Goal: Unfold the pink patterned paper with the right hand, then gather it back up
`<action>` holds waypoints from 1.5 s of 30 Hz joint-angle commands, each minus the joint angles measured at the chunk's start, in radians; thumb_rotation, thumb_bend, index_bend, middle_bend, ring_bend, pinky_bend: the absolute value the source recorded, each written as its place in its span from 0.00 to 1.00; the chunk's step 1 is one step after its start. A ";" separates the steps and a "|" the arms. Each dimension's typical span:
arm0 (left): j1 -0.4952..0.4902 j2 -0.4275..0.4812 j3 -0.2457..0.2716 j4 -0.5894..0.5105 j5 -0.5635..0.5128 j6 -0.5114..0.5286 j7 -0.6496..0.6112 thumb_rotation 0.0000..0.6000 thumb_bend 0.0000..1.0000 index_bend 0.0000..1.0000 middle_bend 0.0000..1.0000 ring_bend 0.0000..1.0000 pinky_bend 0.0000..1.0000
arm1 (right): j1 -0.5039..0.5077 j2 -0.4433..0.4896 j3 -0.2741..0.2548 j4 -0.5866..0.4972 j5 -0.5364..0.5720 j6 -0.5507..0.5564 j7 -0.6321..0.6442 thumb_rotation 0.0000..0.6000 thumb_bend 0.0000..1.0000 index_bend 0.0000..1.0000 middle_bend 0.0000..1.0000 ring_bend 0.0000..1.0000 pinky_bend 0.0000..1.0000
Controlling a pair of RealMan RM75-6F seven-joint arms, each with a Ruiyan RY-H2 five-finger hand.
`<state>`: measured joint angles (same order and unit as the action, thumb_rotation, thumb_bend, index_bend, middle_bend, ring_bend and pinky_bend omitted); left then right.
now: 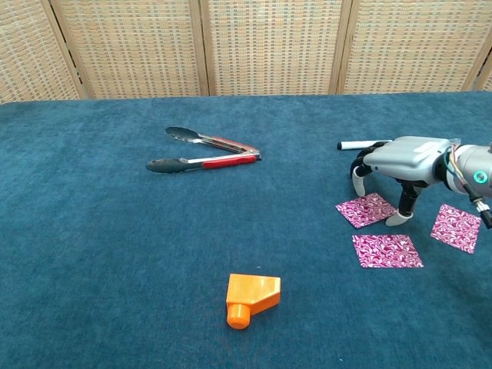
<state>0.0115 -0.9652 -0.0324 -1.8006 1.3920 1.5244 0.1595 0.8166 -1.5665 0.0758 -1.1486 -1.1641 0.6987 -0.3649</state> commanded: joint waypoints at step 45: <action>0.001 -0.002 0.000 0.008 -0.001 -0.004 -0.011 1.00 0.14 0.02 0.00 0.00 0.00 | -0.008 -0.004 -0.001 0.001 -0.021 0.014 0.019 1.00 0.31 0.54 0.23 0.00 0.00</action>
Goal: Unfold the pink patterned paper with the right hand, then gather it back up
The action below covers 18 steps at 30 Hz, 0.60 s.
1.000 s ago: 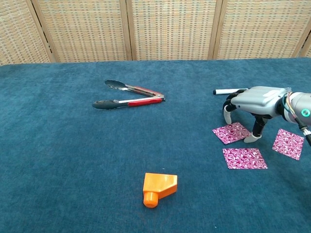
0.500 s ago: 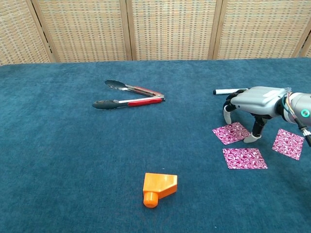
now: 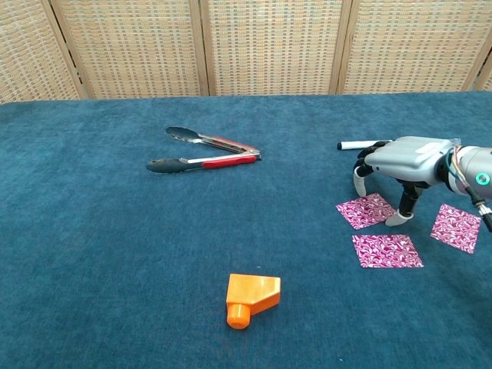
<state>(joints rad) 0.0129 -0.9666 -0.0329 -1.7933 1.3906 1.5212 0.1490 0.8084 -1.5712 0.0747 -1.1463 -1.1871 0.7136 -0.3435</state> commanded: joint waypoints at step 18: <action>0.002 -0.004 0.001 0.009 -0.001 -0.001 -0.010 1.00 0.13 0.02 0.00 0.00 0.00 | 0.020 0.026 0.009 -0.039 0.059 -0.021 -0.061 1.00 0.31 0.54 0.23 0.00 0.00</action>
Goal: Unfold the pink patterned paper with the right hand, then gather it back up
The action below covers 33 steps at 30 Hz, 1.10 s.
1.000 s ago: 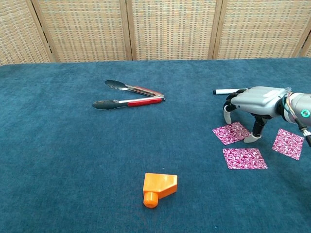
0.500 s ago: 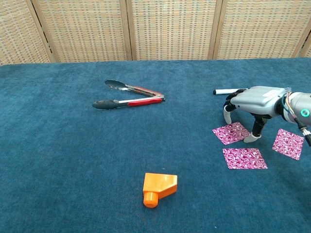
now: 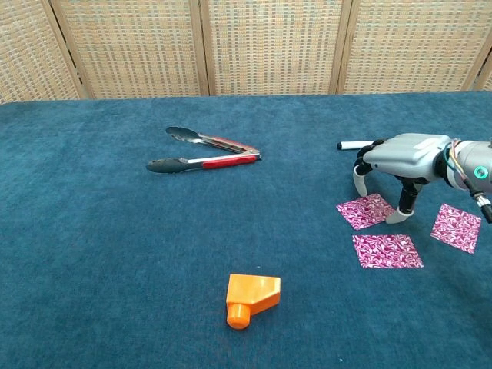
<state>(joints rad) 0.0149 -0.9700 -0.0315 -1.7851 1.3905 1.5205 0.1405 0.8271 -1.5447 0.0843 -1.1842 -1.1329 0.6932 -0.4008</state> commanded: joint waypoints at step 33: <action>0.001 0.000 -0.001 0.001 0.006 0.004 -0.004 1.00 0.13 0.02 0.00 0.00 0.00 | -0.016 0.081 -0.001 -0.107 0.000 0.048 0.013 1.00 0.31 0.54 0.23 0.00 0.00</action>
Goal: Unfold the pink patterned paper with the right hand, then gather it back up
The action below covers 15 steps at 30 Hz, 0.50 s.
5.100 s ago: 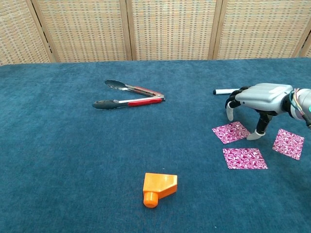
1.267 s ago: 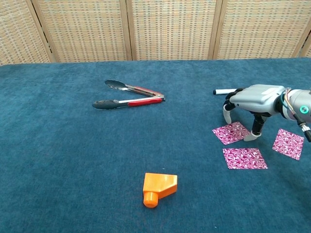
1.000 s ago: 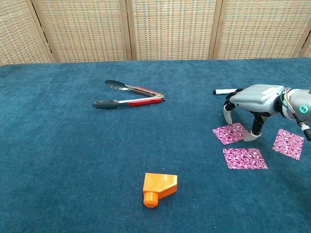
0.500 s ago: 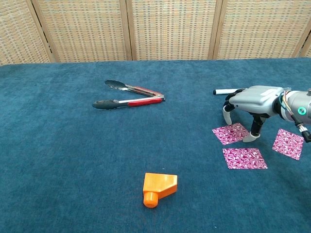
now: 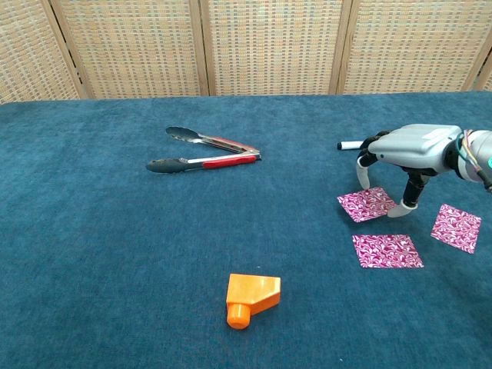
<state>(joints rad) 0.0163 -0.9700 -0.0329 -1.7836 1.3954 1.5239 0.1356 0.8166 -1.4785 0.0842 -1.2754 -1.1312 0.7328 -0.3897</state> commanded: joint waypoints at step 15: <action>0.005 0.003 0.004 -0.023 0.012 0.013 0.022 1.00 0.13 0.02 0.00 0.00 0.00 | -0.058 0.148 -0.050 -0.091 -0.110 0.045 0.091 1.00 0.31 0.54 0.23 0.00 0.00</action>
<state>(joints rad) 0.0210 -0.9671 -0.0287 -1.8064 1.4072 1.5365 0.1570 0.7670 -1.3465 0.0468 -1.3614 -1.2144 0.7725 -0.3193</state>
